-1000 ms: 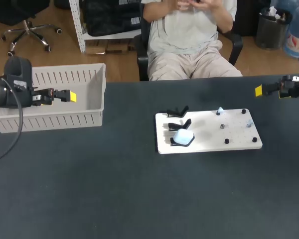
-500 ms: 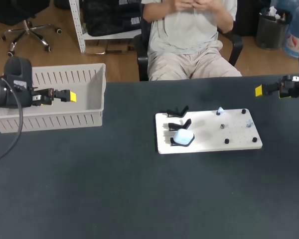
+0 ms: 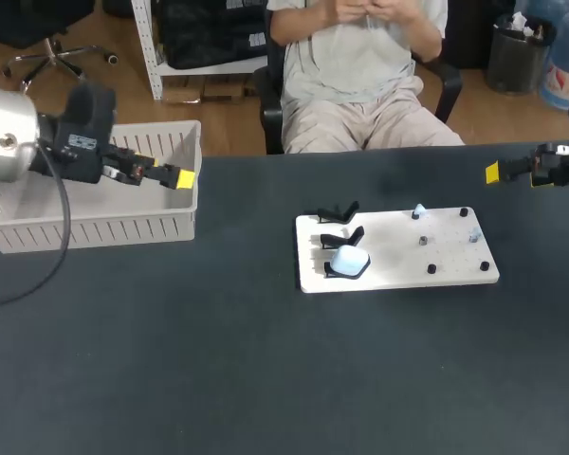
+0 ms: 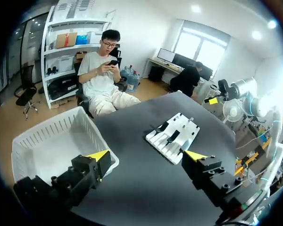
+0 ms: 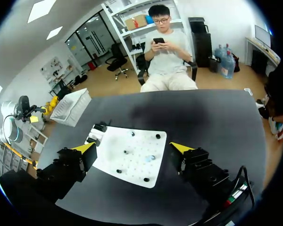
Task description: Pick up each earbud case from the left stands, insert the matching earbuds, close the lid, and place the case in the box.
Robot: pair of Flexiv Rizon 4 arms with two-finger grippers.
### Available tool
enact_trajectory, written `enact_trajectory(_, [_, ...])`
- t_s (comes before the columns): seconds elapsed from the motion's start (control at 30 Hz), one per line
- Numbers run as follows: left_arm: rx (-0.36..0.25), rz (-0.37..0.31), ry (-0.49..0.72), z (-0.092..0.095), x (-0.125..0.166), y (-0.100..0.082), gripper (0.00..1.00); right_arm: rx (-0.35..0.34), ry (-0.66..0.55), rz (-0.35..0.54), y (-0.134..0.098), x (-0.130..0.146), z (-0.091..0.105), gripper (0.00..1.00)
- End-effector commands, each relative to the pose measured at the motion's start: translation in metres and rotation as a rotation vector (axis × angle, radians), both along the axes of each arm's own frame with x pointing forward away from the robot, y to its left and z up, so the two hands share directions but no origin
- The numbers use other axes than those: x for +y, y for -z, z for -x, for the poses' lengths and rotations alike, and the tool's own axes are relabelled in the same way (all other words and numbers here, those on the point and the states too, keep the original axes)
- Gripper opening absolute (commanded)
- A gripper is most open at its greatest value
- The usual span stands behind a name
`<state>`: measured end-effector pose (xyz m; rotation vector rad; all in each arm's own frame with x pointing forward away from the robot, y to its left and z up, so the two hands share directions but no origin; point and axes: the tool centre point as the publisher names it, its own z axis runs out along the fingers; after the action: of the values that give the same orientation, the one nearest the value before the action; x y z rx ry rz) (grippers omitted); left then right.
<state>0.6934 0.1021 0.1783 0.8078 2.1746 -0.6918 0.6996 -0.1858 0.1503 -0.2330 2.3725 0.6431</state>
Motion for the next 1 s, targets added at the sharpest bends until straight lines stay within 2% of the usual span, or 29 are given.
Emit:
enact_trajectory(0.03, [-0.245, -0.035, 0.303, 0.001, -0.027, 0.002, 1.00, 0.000, -0.002, 0.000, 0.000, 0.000, -0.001, 1.00])
enact_trajectory(0.17, [-0.307, -0.036, 0.440, 0.009, -0.053, 0.002, 1.00, 0.000, -0.002, 0.000, 0.000, 0.000, -0.001, 1.00])
enact_trajectory(0.4, [-0.350, -0.009, 0.594, 0.015, -0.089, 0.016, 1.00, 0.000, -0.002, 0.000, 0.000, 0.000, -0.001, 1.00])
enact_trajectory(0.8, [-0.345, 0.051, 0.720, 0.027, -0.124, 0.055, 1.00, 0.000, -0.002, 0.000, 0.000, 0.000, -0.001, 1.00])
enact_trajectory(1.0, [-0.333, 0.062, 0.743, 0.024, -0.139, 0.076, 1.00, 0.000, -0.002, 0.000, 0.000, 0.000, -0.001, 1.00])
